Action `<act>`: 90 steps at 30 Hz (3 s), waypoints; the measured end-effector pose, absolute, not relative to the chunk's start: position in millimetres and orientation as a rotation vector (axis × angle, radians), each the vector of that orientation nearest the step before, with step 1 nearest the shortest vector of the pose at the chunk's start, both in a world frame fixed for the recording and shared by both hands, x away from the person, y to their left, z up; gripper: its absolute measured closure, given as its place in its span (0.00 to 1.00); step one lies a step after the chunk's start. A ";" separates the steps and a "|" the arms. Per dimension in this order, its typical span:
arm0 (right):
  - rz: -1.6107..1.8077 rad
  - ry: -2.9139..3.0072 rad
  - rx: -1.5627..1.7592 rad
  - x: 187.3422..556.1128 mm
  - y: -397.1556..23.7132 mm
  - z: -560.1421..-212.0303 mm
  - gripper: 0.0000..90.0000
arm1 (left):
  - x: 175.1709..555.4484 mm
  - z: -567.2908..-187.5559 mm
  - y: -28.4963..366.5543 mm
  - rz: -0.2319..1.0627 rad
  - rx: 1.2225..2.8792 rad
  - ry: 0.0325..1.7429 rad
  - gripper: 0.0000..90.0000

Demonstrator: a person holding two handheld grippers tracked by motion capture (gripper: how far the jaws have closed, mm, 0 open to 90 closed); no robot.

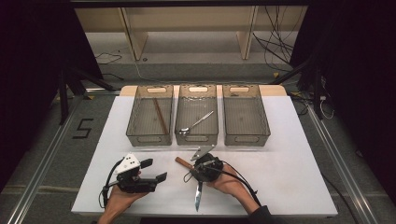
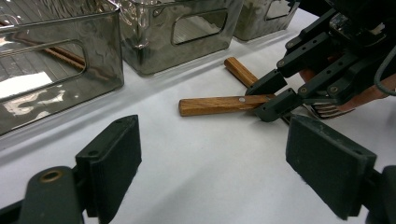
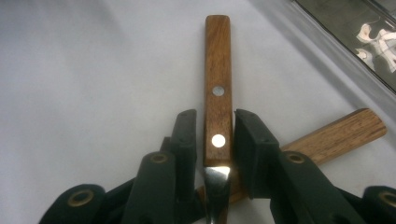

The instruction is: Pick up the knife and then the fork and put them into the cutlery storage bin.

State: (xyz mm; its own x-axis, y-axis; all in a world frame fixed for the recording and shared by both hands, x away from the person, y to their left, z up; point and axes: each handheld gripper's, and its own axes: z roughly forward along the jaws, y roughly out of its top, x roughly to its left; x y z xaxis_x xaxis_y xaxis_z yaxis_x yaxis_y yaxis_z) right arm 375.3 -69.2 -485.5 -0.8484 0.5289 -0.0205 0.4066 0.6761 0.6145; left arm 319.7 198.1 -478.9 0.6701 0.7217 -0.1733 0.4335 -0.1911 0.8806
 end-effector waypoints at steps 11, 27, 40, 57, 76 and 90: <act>0.936 2.683 0.757 374.1 -71.0 -479.9 0.86 | 320.2 -479.4 198.5 0.340 1.832 0.920 0.20; 1.211 2.568 0.894 379.2 -106.3 -442.9 0.86 | 320.4 -479.9 198.2 0.341 1.829 0.925 0.20; 1.349 2.378 1.012 398.9 -143.2 -402.9 0.86 | 320.9 -479.8 199.7 0.344 1.815 0.927 0.20; 1.269 2.228 1.224 451.6 -187.6 -369.9 0.86 | 321.5 -480.2 200.5 0.339 1.798 0.932 0.20; 1.174 2.142 1.356 493.1 -200.7 -367.0 0.86 | 321.7 -480.3 201.1 0.335 1.798 0.933 0.20; 1.102 2.111 1.411 514.2 -204.8 -367.6 0.86 | 322.1 -480.6 200.7 0.331 1.798 0.934 0.20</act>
